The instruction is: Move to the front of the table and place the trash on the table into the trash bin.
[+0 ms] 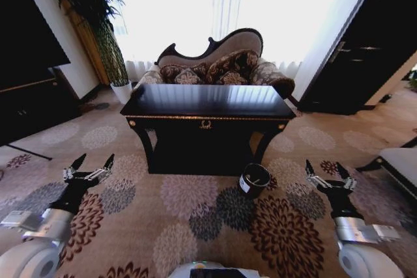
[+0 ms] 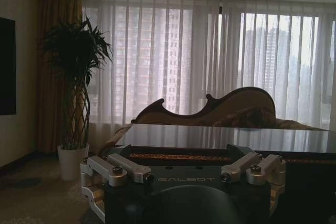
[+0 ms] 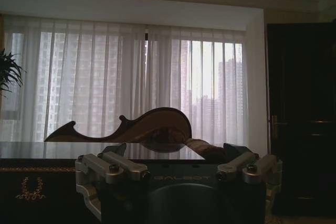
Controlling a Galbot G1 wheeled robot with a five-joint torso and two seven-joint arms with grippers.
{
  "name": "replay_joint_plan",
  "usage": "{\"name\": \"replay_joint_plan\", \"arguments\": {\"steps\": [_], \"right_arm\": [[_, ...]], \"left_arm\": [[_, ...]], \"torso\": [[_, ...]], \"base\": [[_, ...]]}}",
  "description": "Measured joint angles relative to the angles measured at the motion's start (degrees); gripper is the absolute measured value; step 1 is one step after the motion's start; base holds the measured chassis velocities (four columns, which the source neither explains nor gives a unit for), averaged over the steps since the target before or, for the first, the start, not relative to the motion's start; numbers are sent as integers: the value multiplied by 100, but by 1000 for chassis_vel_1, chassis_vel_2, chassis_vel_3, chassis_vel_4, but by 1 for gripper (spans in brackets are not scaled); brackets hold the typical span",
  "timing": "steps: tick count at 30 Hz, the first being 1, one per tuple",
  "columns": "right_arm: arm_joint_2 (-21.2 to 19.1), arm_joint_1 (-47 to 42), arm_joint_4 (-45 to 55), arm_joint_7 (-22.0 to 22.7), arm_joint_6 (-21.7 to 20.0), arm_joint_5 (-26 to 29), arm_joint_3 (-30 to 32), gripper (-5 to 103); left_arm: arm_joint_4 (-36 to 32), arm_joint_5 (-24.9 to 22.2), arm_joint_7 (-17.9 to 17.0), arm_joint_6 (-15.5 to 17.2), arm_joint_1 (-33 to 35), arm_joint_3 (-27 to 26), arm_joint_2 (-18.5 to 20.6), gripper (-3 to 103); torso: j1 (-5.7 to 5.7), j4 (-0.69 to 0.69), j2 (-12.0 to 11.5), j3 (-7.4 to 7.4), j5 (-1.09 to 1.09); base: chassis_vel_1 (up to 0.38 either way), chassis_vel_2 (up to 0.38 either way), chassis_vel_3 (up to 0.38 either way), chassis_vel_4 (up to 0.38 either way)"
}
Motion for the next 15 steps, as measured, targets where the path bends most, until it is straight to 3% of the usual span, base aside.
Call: {"name": "replay_joint_plan", "arguments": {"steps": [11, 13, 15], "right_arm": [[0, -1, 0, 0, 0, 0, 0, 100], [1, -8, -1, 0, 0, 0, 0, 100], [1, -8, 0, 0, 0, 0, 0, 100]], "left_arm": [[1, 0, 0, 0, 0, 1, 0, 100], [0, 0, 2, 0, 1, 0, 0, 100], [0, 0, 1, 0, 1, 0, -1, 100]], "torso": [[-3, 0, 1, -1, -4], [-11, -2, 6, -5, 7], [-11, 0, 7, -5, 0]], "base": [[330, -339, -342, 334], [248, -182, -266, 166], [126, -85, -73, 101]]}}
